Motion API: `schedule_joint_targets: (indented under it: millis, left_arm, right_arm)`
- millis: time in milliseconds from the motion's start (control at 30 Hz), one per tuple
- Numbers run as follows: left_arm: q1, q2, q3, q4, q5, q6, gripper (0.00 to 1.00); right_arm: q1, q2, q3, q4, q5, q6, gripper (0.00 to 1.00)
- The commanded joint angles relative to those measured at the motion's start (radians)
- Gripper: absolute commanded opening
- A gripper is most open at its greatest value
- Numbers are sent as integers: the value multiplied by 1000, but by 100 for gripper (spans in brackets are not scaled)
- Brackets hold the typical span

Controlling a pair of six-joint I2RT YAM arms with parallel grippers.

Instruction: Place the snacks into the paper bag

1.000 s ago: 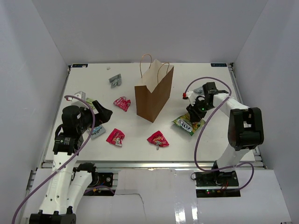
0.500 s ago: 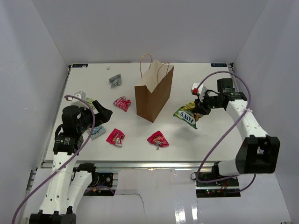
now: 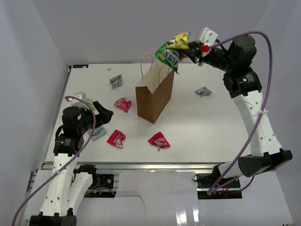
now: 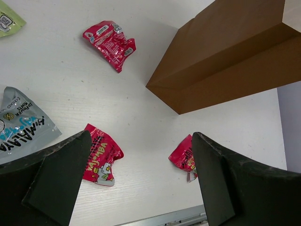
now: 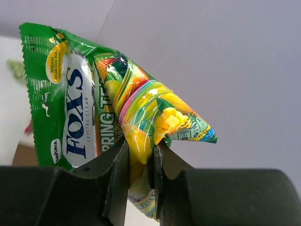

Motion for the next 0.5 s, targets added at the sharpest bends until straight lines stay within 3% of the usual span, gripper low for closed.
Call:
schedule_joint_targets:
  millis: [0, 233, 467]
  left_arm:
    - [-1, -26, 5, 15, 14, 4, 98]
    - [-1, -63, 2, 3, -1, -1, 98]
    - [-1, -61, 11, -5, -21, 11, 98]
  right_arm:
    - [105, 119, 130, 228, 199, 72, 8]
    - [251, 308, 213, 492, 551, -78, 8]
    - [278, 285, 15, 647, 556, -197, 8]
